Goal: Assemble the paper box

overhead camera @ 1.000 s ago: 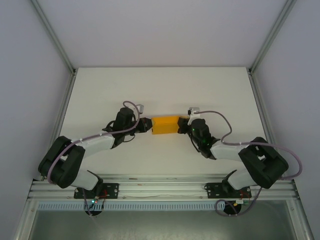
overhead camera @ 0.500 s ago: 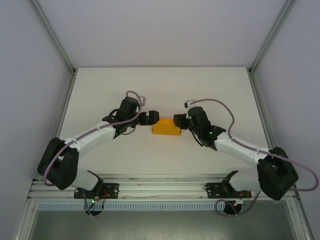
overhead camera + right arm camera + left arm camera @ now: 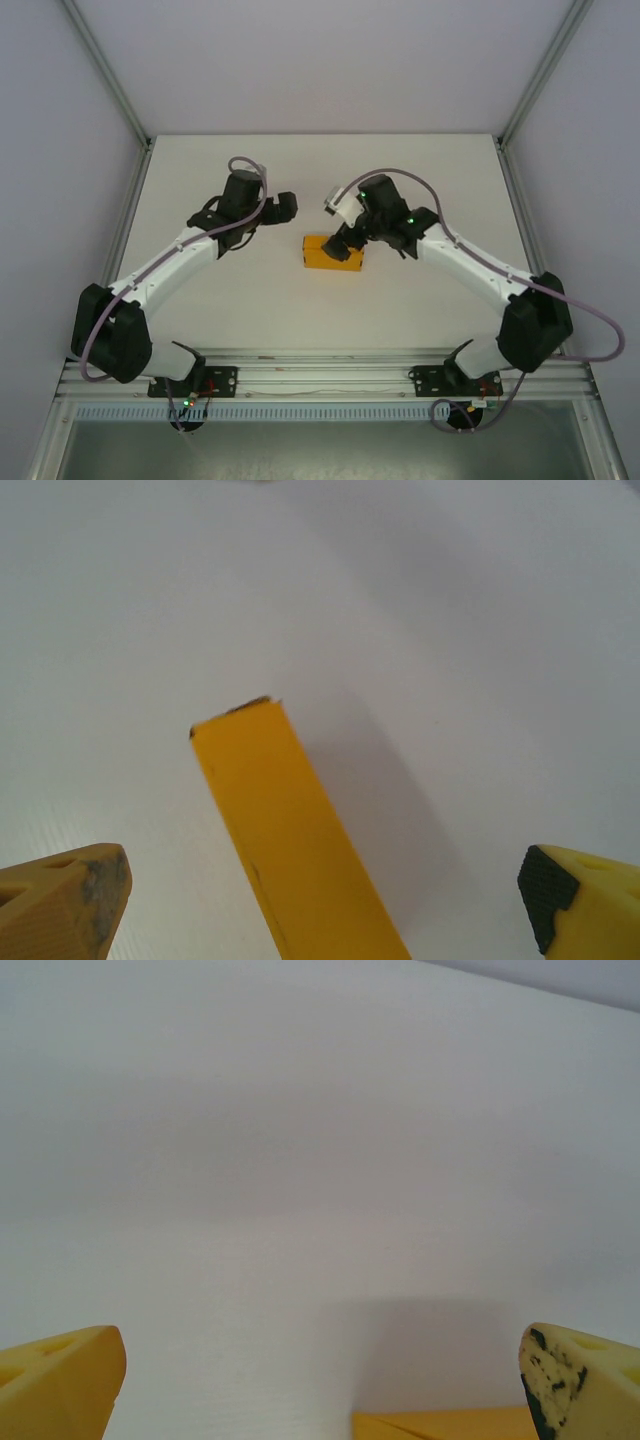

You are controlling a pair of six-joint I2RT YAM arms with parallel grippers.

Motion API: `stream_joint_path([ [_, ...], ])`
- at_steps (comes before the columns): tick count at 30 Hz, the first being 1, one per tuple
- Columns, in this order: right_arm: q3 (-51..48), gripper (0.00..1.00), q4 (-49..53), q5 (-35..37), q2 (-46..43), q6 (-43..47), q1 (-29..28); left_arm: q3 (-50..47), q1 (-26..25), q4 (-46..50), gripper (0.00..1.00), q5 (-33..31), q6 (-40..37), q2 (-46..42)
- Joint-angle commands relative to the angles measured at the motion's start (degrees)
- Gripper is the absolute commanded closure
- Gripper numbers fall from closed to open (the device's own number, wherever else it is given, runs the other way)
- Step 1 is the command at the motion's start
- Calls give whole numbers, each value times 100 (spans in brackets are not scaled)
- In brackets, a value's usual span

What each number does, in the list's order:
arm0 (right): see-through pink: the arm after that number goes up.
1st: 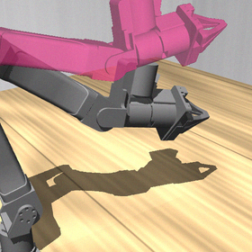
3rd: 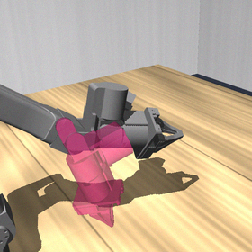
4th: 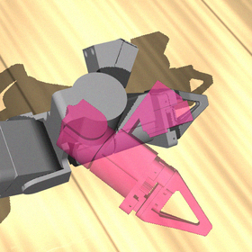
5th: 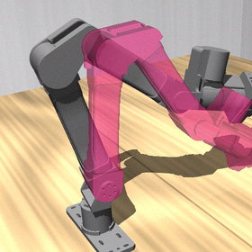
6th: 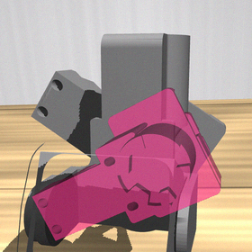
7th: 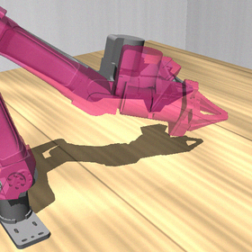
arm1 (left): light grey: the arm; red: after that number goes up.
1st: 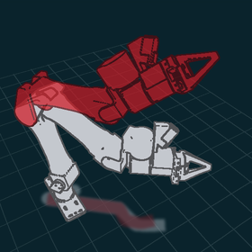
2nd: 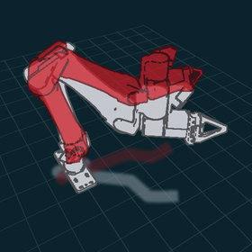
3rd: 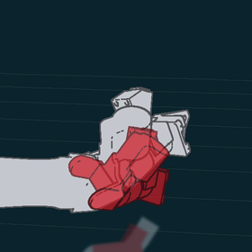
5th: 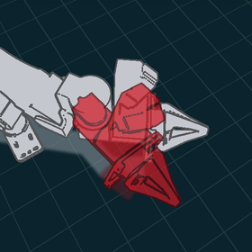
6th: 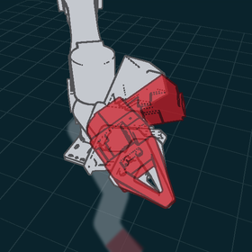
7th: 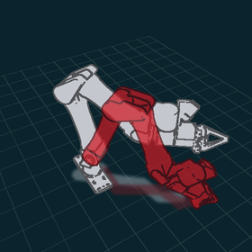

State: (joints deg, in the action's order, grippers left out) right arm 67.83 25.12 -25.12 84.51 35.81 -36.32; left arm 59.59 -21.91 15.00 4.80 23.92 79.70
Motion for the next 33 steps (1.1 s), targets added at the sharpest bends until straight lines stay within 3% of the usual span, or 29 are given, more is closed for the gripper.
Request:
stream_joint_path([
  [1, 479, 0, 1309, -194, 495, 1741, 0, -372, 128, 278, 0, -263, 32, -281],
  [5, 889, 0, 1826, 157, 1155, 2339, 3, -725, 252, 353, 0, -389, 80, -511],
  [11, 1140, 3, 1654, 608, 1767, 2370, 1, -1089, 383, 459, 0, -592, 155, -839],
  [19, 1579, 19, 1743, 1161, 2605, 2477, -74, -1291, 433, 555, 0, -863, 185, -1214],
  [24, 1539, 37, 1433, 1563, 2708, 2352, -166, -1472, 449, 609, 0, -1028, 224, -1519],
  [26, 1412, 51, 1203, 1776, 2638, 2302, -217, -1560, 446, 609, 0, -1062, 233, -1660],
  [29, 1223, 58, 714, 2137, 2473, 2215, -304, -1637, 446, 642, 0, -1085, 236, -1844],
  [33, 996, 58, -85, 2902, 2301, 2221, -402, -1705, 449, 655, 0, -1098, 279, -2060],
])
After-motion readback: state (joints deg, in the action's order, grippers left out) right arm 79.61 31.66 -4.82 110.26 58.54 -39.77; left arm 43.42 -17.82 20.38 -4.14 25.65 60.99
